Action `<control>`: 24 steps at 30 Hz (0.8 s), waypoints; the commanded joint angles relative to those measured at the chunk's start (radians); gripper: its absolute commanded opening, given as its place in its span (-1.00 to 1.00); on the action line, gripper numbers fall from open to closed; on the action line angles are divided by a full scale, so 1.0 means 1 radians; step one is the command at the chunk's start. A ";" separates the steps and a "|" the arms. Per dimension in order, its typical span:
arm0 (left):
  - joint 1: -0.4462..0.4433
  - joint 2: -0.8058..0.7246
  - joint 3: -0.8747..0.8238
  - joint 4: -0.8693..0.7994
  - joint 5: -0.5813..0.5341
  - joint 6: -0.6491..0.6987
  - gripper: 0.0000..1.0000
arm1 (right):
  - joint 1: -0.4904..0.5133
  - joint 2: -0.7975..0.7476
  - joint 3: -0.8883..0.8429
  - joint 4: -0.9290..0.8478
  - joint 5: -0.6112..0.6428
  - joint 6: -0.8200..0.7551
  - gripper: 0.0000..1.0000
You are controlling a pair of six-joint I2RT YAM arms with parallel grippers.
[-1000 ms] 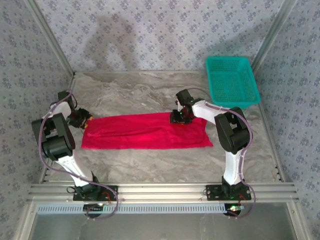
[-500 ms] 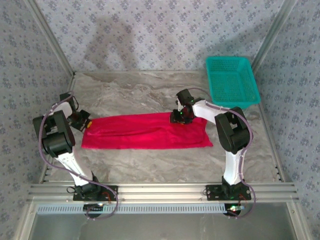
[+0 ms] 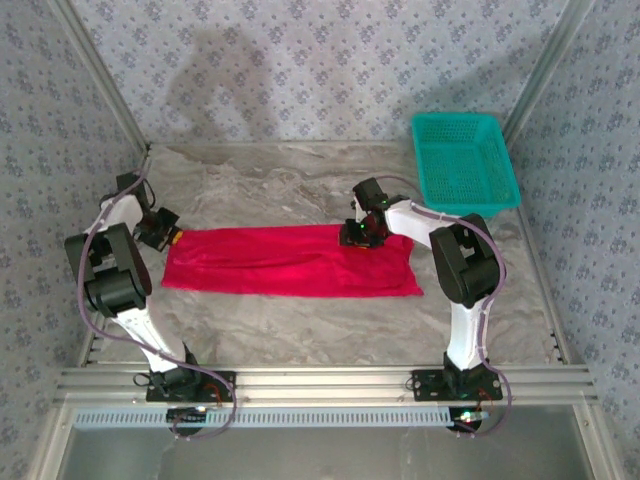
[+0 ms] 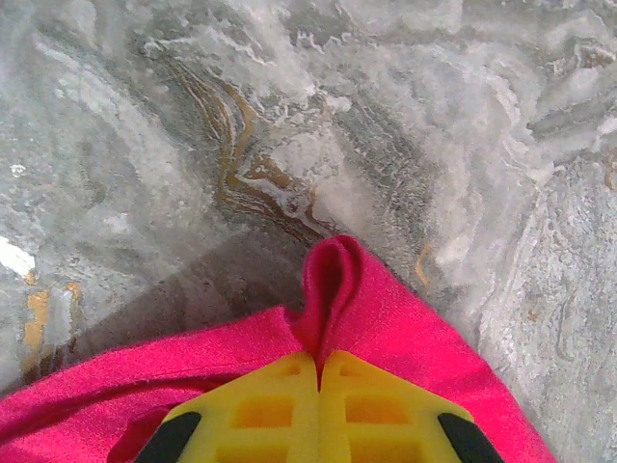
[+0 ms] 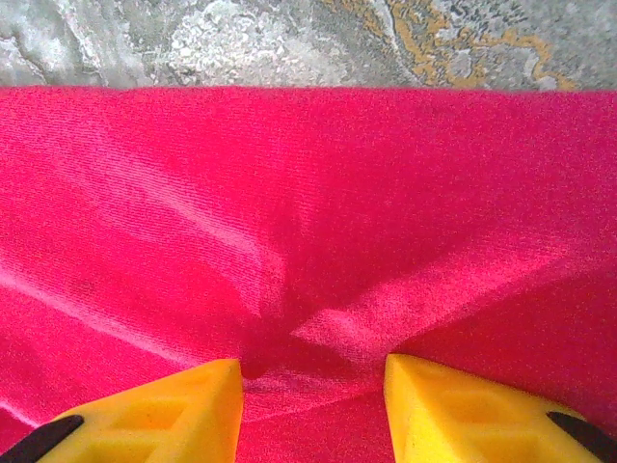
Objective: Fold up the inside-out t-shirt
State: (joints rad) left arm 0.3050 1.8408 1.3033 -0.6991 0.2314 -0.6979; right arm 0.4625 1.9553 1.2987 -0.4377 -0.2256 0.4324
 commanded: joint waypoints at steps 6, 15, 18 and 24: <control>-0.010 -0.007 0.032 -0.039 -0.010 0.011 -0.74 | -0.002 0.002 -0.012 -0.033 -0.014 0.001 -0.09; -0.010 0.022 0.023 -0.030 -0.011 0.015 -0.55 | -0.003 -0.001 -0.011 -0.037 -0.014 -0.003 -0.08; -0.010 0.028 0.021 -0.027 -0.011 0.017 -0.37 | -0.005 0.001 -0.010 -0.037 -0.015 -0.002 -0.08; -0.011 0.041 0.018 -0.022 -0.011 0.018 -0.39 | -0.008 0.001 -0.010 -0.039 -0.015 -0.004 -0.08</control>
State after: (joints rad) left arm 0.2989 1.8679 1.3151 -0.7067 0.2272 -0.6891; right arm 0.4622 1.9553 1.2984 -0.4377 -0.2256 0.4324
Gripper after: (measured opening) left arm 0.306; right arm 0.459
